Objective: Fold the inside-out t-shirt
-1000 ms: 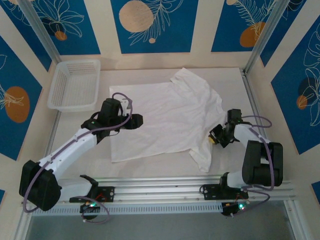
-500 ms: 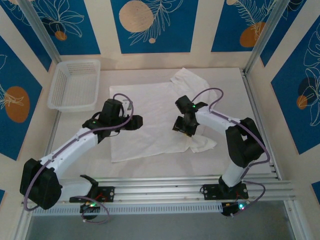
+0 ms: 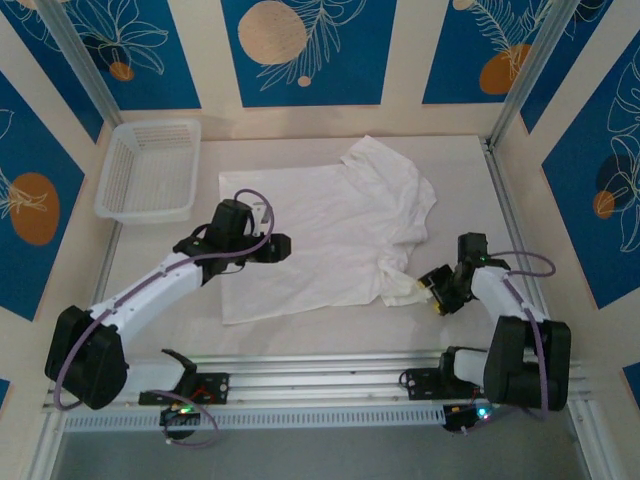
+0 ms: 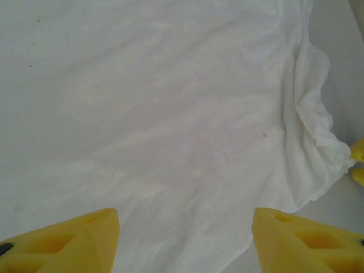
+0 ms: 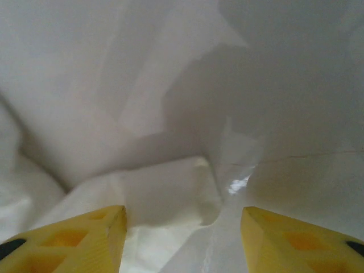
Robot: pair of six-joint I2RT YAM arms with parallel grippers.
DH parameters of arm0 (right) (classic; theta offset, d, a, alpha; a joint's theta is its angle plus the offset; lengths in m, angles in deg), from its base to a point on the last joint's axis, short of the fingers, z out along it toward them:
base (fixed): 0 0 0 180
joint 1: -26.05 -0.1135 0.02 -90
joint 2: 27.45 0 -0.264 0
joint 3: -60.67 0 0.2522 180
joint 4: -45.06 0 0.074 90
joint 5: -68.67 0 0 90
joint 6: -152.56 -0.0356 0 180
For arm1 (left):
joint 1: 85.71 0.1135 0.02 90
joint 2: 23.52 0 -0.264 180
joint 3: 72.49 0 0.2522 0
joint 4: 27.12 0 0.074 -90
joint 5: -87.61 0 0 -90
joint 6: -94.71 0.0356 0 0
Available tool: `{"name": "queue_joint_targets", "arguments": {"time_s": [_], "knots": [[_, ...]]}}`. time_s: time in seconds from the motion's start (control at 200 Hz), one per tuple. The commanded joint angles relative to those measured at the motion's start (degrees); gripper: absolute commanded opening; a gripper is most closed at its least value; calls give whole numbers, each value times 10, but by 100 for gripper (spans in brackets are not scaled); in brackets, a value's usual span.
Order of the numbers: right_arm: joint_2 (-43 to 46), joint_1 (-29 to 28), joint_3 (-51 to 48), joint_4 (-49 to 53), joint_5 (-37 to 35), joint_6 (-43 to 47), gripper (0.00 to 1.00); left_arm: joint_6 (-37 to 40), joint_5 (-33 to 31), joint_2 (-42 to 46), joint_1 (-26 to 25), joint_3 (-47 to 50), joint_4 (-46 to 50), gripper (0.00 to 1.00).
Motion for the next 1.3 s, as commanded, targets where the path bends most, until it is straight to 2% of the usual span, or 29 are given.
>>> {"name": "queue_joint_targets", "arguments": {"time_s": [0.0,0.04,0.095,0.175,0.245,0.31,0.47,0.535,0.62,0.655,0.72,0.79,0.875,0.935,1.05,1.12,1.295], "knots": [[-21,11,-5,-56,88,14,48,-2,11,-4,-9,-5,-5,63],[-23,10,-6,-66,95,16,36,-2,7,-2,-9,-5,-2,63],[-11,6,-1,-60,83,19,15,-1,3,1,-9,-3,0,63],[41,-26,14,-27,20,33,0,-2,-1,3,-9,2,0,63],[93,-84,38,15,-49,38,0,-3,-1,1,-9,0,1,63],[123,-163,62,44,-92,27,0,-5,1,-4,-9,-3,1,63],[95,-408,68,47,-115,-64,0,-5,4,-16,-11,-16,5,63],[49,-506,66,13,-114,-86,8,-5,1,-16,-11,-16,3,64],[-20,-584,113,12,-109,-58,42,-8,-3,-17,-12,-13,3,64],[-38,-597,146,36,-114,-44,50,-10,-5,-18,-12,-11,2,64],[-36,-600,191,70,-125,-16,56,-10,-7,-22,-12,-8,1,63],[5,-572,208,82,-136,-6,59,-11,-7,-26,-12,-7,0,64],[76,-491,183,71,-118,-16,58,-12,-4,-29,-12,-7,-2,64],[123,-428,146,93,-135,-45,57,-13,-4,-28,-12,-3,-3,64],[178,-323,77,135,-109,-64,49,-14,-6,-26,-13,5,-8,64],[193,-318,44,131,-92,-67,45,-14,-4,-27,-13,9,-11,64],[193,-345,-18,67,-41,-109,44,-19,10,-46,-13,4,-21,64]]}}
